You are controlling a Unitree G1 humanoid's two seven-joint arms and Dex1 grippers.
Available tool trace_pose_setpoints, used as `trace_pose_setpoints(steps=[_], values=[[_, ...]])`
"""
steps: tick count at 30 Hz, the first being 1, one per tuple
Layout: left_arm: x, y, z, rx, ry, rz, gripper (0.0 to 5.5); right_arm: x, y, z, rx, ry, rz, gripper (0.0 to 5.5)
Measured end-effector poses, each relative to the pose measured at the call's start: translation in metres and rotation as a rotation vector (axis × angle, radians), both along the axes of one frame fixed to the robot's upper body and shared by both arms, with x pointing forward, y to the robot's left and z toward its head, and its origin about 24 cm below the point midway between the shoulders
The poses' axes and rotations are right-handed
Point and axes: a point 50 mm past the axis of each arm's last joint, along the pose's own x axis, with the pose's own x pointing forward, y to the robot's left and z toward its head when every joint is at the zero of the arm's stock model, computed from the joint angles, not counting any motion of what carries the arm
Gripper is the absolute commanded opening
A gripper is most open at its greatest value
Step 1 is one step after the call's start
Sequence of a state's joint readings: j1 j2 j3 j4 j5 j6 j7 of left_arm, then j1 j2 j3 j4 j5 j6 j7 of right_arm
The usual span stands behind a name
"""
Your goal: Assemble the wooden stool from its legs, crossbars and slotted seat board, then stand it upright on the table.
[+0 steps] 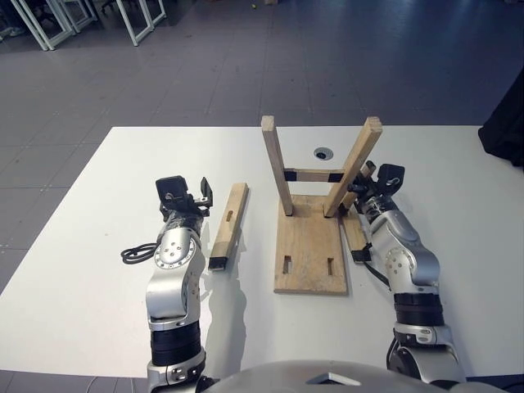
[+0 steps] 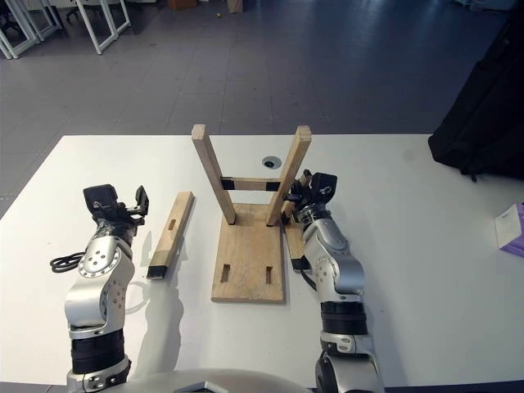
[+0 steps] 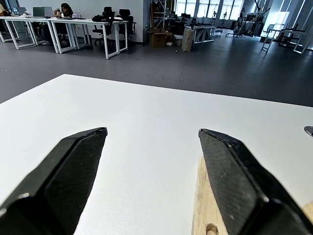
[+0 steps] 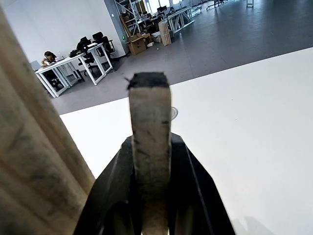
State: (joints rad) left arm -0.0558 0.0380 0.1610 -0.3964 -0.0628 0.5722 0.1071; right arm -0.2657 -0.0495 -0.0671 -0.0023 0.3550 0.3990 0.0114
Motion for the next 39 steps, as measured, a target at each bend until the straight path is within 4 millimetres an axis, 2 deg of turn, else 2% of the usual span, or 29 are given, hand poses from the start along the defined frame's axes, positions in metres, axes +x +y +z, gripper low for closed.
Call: trace_pose_setpoints(steps=[7, 16, 28, 39], values=[[0.003, 0.000, 0.004, 0.009, -0.016, -0.007, 3.48, 0.000, -0.011, 0.000, 0.008, -0.005, -0.049, 0.40], [0.003, -0.001, 0.004, 0.011, -0.018, -0.012, 3.48, 0.007, -0.013, 0.044, 0.088, -0.126, -0.058, 0.40], [0.004, -0.002, 0.003, 0.009, -0.017, -0.015, 3.48, 0.007, -0.026, 0.008, 0.068, 0.002, -0.108, 0.40], [0.005, -0.002, 0.005, 0.009, -0.025, -0.017, 3.48, 0.006, -0.031, 0.001, 0.053, -0.004, -0.129, 0.40]])
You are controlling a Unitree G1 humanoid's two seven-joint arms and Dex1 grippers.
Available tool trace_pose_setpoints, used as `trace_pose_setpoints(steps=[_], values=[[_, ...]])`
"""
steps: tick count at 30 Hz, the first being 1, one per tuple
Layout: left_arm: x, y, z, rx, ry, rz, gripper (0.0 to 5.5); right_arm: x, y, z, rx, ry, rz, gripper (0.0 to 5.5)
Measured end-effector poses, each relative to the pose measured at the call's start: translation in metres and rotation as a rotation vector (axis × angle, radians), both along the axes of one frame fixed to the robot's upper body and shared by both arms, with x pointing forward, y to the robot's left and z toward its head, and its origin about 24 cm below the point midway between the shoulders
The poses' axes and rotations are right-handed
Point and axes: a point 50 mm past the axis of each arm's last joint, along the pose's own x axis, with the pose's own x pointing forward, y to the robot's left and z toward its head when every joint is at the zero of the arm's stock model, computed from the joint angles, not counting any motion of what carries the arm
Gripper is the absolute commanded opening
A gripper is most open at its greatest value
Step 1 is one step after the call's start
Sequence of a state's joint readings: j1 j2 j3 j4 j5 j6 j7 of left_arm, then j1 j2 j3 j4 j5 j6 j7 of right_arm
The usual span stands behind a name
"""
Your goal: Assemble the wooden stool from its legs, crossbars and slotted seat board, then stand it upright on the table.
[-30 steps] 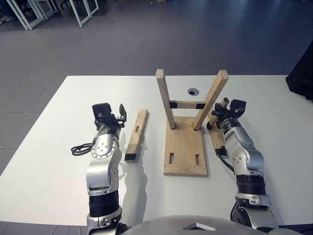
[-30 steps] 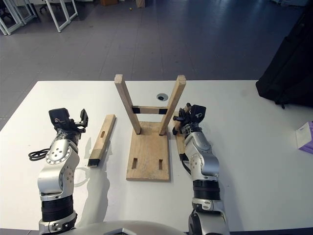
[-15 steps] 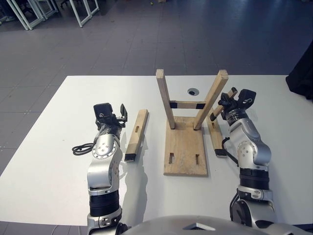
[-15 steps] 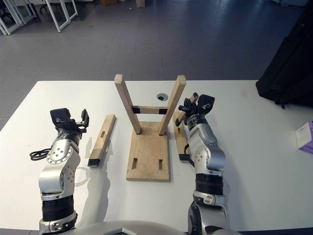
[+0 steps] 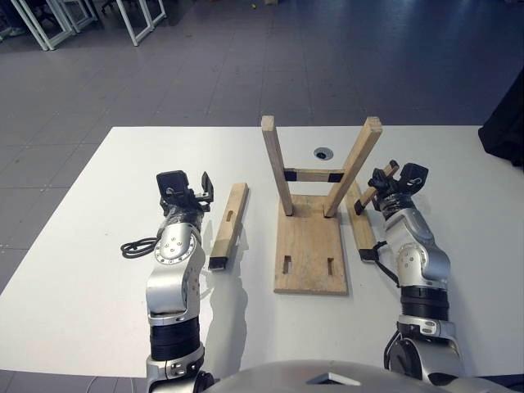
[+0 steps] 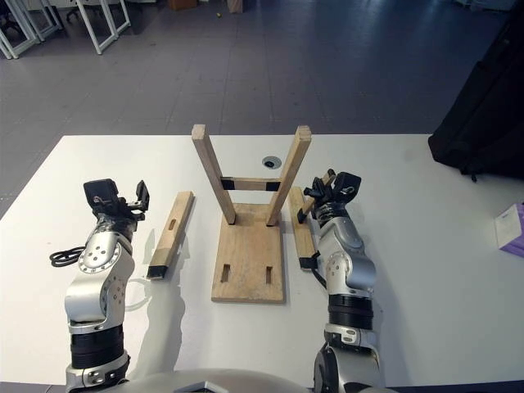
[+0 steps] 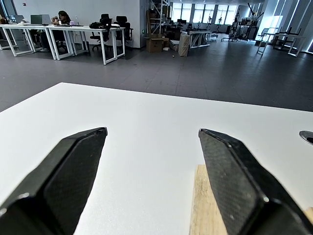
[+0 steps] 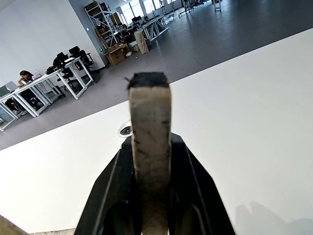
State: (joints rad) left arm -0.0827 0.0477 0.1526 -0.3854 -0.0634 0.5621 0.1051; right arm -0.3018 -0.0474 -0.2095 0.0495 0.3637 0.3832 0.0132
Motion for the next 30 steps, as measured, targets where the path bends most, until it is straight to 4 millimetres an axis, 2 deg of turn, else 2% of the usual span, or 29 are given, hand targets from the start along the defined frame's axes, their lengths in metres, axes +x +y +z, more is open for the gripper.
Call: trace_pose_setpoints(steps=[11, 17, 22, 27, 30], values=[[0.000, 0.000, 0.000, 0.001, 0.000, 0.000, 3.48, -0.013, 0.015, -0.011, -0.231, -0.037, 0.050, 0.40], [0.000, -0.001, 0.000, -0.001, 0.001, 0.000, 3.48, -0.018, 0.007, -0.033, -0.414, -0.126, 0.010, 0.40], [0.000, 0.000, 0.000, -0.001, 0.001, 0.001, 3.48, -0.022, 0.005, -0.041, -0.412, -0.177, -0.012, 0.40], [0.000, 0.000, 0.000, 0.000, 0.001, 0.001, 3.48, -0.019, -0.007, -0.040, -0.409, -0.175, -0.062, 0.40], [0.000, -0.001, -0.001, -0.001, 0.005, 0.000, 3.48, -0.016, -0.015, -0.038, -0.422, -0.150, -0.073, 1.07]])
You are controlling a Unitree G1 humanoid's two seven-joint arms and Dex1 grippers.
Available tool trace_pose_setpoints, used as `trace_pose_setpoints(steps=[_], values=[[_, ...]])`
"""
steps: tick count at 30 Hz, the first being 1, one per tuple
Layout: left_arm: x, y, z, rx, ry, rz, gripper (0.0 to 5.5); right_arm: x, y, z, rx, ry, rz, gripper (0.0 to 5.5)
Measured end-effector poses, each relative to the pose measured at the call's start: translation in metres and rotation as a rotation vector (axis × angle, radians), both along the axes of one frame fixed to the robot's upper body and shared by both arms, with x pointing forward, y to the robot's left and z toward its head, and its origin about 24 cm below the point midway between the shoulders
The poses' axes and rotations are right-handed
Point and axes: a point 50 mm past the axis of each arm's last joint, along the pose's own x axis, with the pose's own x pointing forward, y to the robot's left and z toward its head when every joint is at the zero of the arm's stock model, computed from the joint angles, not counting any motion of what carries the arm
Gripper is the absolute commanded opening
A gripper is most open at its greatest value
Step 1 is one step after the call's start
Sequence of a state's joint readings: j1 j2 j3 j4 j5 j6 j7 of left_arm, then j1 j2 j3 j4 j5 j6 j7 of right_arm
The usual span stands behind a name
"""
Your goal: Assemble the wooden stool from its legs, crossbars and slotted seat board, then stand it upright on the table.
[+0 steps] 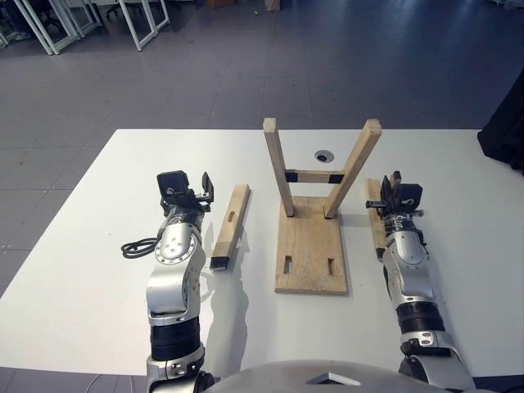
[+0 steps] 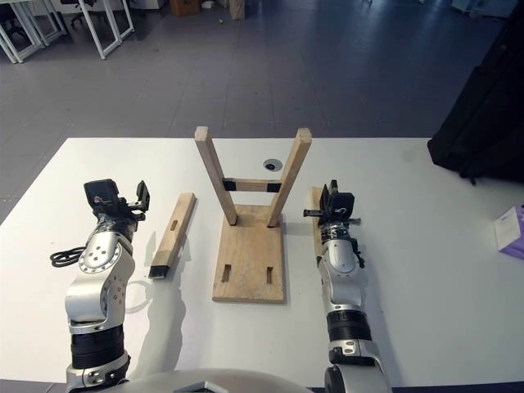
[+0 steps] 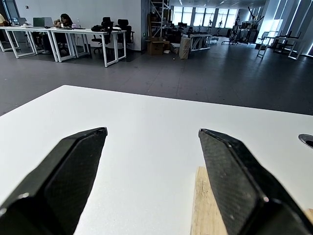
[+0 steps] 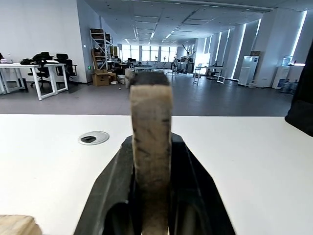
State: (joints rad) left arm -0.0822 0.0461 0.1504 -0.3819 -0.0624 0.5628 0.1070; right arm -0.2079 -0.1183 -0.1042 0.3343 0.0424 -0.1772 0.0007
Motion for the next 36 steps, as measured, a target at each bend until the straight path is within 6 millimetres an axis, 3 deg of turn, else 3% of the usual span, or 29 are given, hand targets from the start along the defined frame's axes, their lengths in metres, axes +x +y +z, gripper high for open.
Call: trace_pose_setpoints(steps=[2, 7, 15, 19, 21, 22, 24, 27, 28, 31, 33, 36], values=[[0.000, 0.000, -0.001, -0.001, 0.004, 0.001, 3.48, -0.009, -0.007, -0.019, 0.004, 0.102, -0.019, 1.45], [0.001, 0.000, -0.002, -0.003, 0.009, 0.002, 3.48, 0.001, -0.006, 0.007, -0.005, 0.076, -0.007, 2.33], [0.001, 0.000, -0.002, 0.002, 0.009, 0.006, 3.48, 0.024, -0.006, 0.105, 0.009, -0.110, -0.019, 3.66], [0.001, 0.000, -0.002, 0.006, 0.010, 0.009, 3.48, 0.031, -0.006, 0.175, 0.021, -0.256, -0.054, 3.66], [0.001, 0.000, -0.002, 0.007, 0.010, 0.009, 3.48, 0.034, -0.003, 0.188, 0.027, -0.267, -0.053, 3.66], [0.001, 0.000, -0.002, 0.005, 0.010, 0.009, 3.48, 0.038, -0.001, 0.189, 0.029, -0.249, -0.049, 3.66], [0.001, -0.001, -0.002, 0.002, 0.010, 0.008, 3.48, 0.045, 0.000, 0.173, 0.028, -0.151, -0.047, 3.66], [0.001, -0.001, -0.002, 0.001, 0.010, 0.008, 3.48, 0.045, -0.006, 0.101, 0.010, 0.130, -0.086, 3.66], [0.001, -0.001, -0.003, 0.001, 0.010, 0.008, 3.48, 0.044, -0.008, 0.095, 0.009, 0.129, -0.095, 3.66], [0.001, -0.002, -0.002, 0.002, 0.010, 0.004, 3.48, 0.044, -0.010, 0.088, 0.003, 0.134, -0.106, 3.66], [0.001, -0.001, -0.002, 0.002, 0.010, 0.005, 3.48, 0.043, -0.010, 0.091, 0.037, 0.097, -0.110, 3.66], [0.001, -0.001, -0.002, 0.003, 0.009, 0.006, 3.48, 0.040, -0.017, 0.106, 0.086, 0.000, -0.133, 3.20]])
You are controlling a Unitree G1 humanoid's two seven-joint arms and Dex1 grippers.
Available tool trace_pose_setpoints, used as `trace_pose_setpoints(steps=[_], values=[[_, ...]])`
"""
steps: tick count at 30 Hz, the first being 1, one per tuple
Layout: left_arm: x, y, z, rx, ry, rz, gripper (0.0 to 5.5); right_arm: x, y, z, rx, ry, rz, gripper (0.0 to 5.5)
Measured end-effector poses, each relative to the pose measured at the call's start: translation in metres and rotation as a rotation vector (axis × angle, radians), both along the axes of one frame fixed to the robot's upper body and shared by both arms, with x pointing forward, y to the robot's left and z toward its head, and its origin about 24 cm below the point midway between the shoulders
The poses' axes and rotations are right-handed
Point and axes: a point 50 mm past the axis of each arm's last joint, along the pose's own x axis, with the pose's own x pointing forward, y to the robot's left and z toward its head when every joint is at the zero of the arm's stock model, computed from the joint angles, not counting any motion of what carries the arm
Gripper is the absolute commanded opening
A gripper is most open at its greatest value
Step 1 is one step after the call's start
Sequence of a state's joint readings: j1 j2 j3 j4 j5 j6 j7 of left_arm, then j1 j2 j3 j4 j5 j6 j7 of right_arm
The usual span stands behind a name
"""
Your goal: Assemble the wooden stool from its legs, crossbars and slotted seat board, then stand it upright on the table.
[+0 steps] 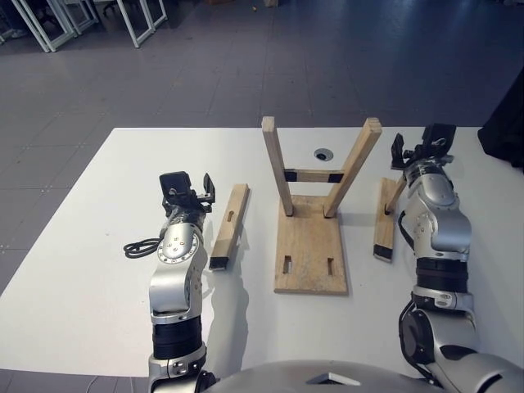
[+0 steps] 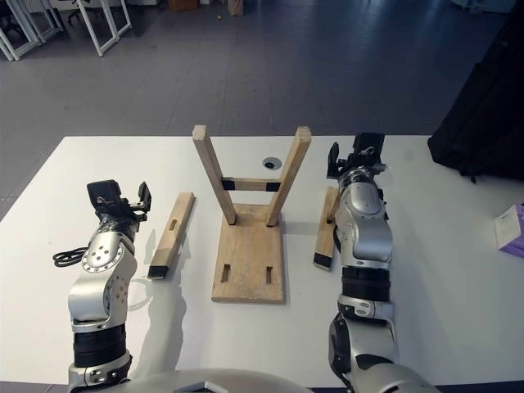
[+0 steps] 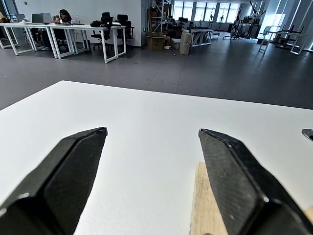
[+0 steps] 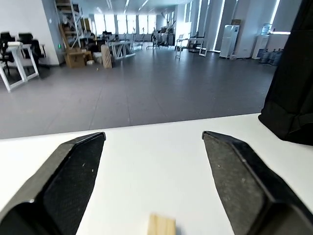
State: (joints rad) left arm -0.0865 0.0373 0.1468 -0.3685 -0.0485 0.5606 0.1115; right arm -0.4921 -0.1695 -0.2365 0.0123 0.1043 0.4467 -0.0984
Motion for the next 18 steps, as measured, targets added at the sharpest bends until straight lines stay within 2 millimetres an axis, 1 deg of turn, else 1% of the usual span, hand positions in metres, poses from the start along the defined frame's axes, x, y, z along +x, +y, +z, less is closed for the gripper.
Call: trace_pose_setpoints(steps=[1, 3, 4, 5, 6, 7, 8, 9, 11, 12, 15, 16, 18], values=[[0.000, 0.000, 0.000, 0.002, 0.000, 0.001, 3.48, -0.003, -0.003, 0.013, 0.008, -0.059, -0.009, 2.99], [-0.001, -0.001, 0.002, 0.002, -0.008, 0.004, 3.48, -0.013, -0.006, 0.046, -0.011, -0.185, -0.019, 2.65], [-0.003, -0.001, 0.001, -0.001, -0.008, 0.008, 3.48, -0.022, -0.004, 0.059, -0.029, -0.234, -0.012, 2.57], [-0.004, 0.000, 0.000, -0.003, -0.006, 0.012, 3.48, -0.035, 0.001, 0.065, -0.040, -0.254, 0.009, 2.28], [-0.007, 0.001, 0.000, -0.006, -0.005, 0.022, 3.48, -0.053, 0.011, 0.055, -0.046, -0.214, 0.057, 1.99], [-0.009, 0.002, -0.001, -0.008, -0.003, 0.032, 3.48, -0.069, 0.020, 0.037, -0.051, -0.132, 0.096, 1.99], [-0.012, 0.002, -0.002, -0.013, -0.002, 0.039, 3.48, -0.086, 0.027, 0.012, -0.048, -0.014, 0.138, 1.99], [-0.014, 0.002, -0.002, -0.011, -0.002, 0.050, 3.48, -0.106, 0.030, -0.012, -0.056, 0.118, 0.169, 2.18], [-0.015, 0.001, -0.002, -0.011, -0.002, 0.050, 3.48, -0.129, 0.032, -0.046, -0.044, 0.323, 0.218, 2.53], [-0.016, 0.001, -0.003, -0.011, 0.001, 0.050, 3.48, -0.133, 0.031, -0.052, -0.051, 0.367, 0.233, 2.66], [-0.016, 0.001, -0.003, -0.007, 0.003, 0.048, 3.48, -0.132, 0.029, -0.065, -0.050, 0.443, 0.228, 3.31], [-0.016, 0.001, -0.003, -0.006, 0.003, 0.048, 3.48, -0.132, 0.028, -0.069, -0.048, 0.462, 0.224, 3.37], [-0.015, 0.001, -0.002, -0.003, 0.003, 0.044, 3.48, -0.131, 0.028, -0.075, -0.055, 0.492, 0.213, 3.84]])
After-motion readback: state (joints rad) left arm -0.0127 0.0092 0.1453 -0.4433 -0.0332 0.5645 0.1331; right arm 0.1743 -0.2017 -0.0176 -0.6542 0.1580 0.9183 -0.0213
